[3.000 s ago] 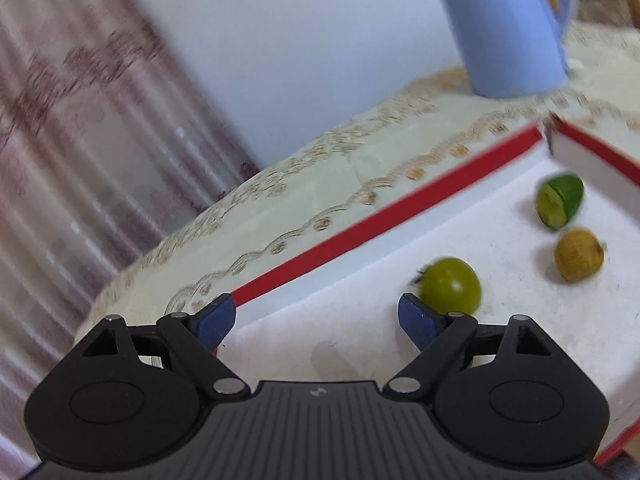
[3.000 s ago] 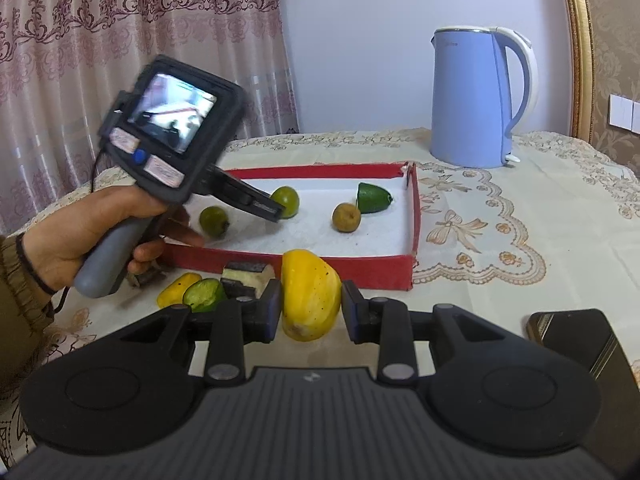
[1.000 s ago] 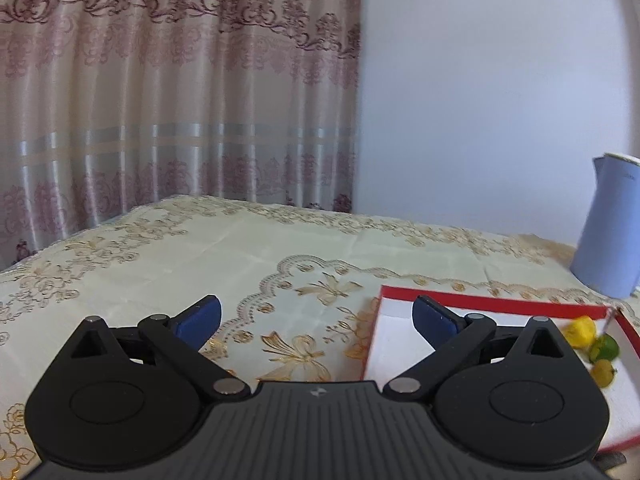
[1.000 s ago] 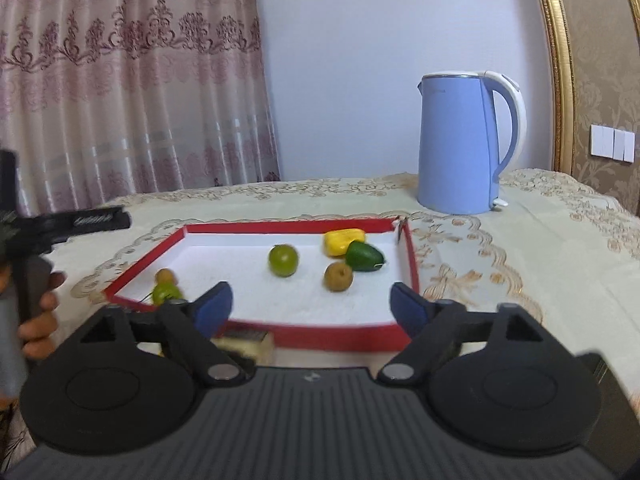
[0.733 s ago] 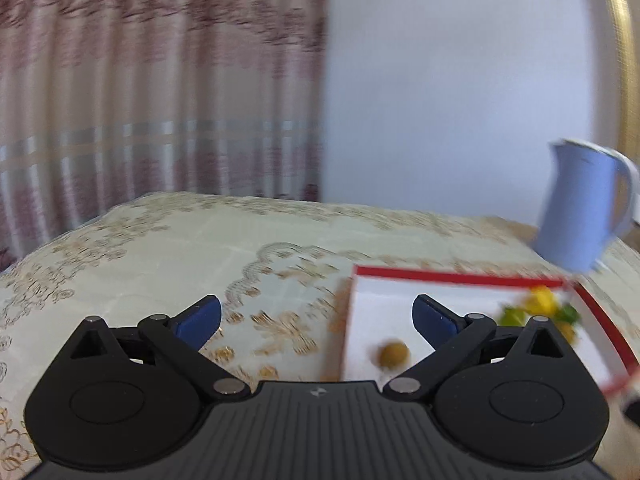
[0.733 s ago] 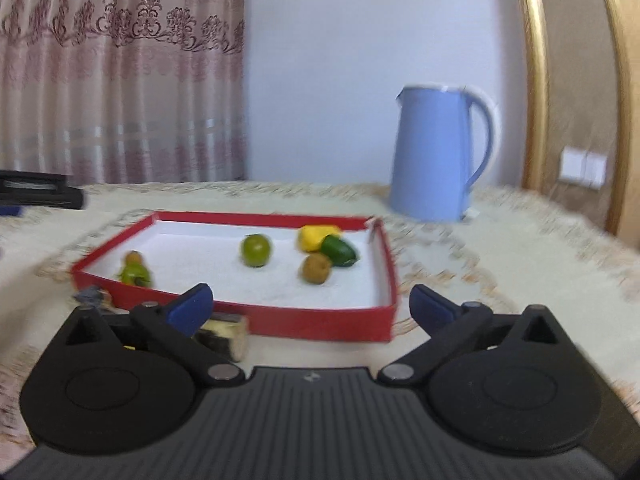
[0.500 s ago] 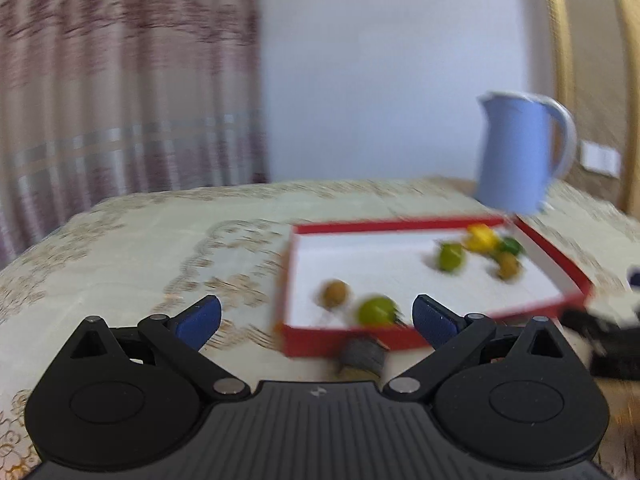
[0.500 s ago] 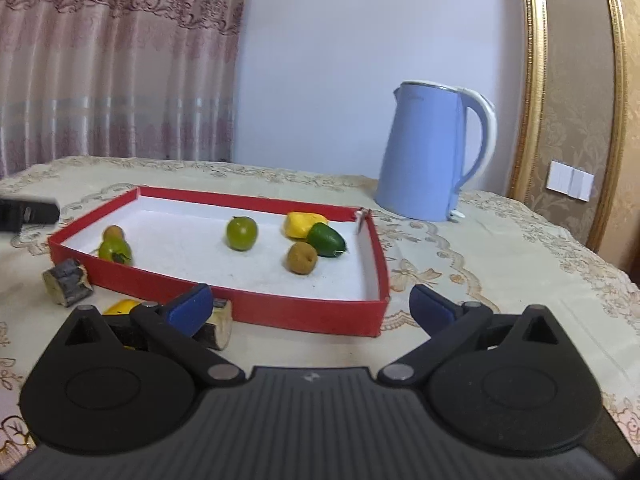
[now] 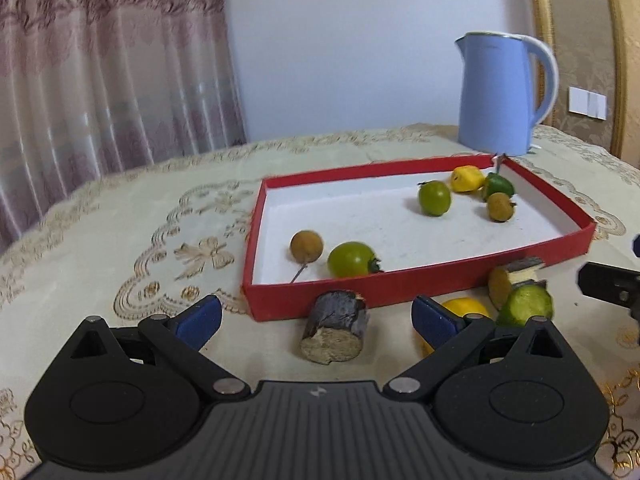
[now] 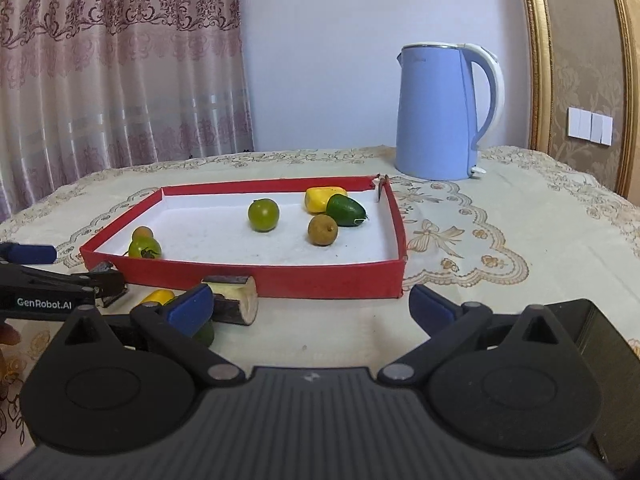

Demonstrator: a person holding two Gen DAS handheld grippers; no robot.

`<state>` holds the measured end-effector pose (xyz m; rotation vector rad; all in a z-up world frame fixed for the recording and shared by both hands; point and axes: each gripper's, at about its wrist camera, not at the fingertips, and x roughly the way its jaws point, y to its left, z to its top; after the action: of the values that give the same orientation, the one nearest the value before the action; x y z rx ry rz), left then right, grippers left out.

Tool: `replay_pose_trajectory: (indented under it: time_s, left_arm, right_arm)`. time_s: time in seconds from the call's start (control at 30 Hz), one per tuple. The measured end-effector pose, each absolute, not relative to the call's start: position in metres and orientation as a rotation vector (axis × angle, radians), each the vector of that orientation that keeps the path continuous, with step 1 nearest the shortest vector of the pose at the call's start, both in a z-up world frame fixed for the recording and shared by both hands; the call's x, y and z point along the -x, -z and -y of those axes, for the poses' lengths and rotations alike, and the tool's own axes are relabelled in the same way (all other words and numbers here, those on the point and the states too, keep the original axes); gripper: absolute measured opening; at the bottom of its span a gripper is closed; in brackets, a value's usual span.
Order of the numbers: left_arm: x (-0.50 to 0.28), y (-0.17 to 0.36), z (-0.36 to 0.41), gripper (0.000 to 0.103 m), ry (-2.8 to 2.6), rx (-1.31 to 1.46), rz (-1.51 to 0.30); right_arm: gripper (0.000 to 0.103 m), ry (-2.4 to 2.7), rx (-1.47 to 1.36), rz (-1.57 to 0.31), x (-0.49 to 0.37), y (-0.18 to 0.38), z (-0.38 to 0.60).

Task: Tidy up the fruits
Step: 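Move the left gripper back to the dark bark-skinned eggplant chunk, then close the left gripper on the dark eggplant chunk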

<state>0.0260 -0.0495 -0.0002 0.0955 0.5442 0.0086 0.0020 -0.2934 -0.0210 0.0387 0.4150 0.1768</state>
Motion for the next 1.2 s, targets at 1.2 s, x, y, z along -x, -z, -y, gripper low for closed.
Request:
replay_pose_trajectory:
  time_s: [1.2]
  left_arm:
    - [-0.041,0.01,0.051,0.063,-0.054,-0.087,-0.65]
  right_arm:
    - [0.103,-0.171,0.017,-0.423,-0.002,0.021,0.283]
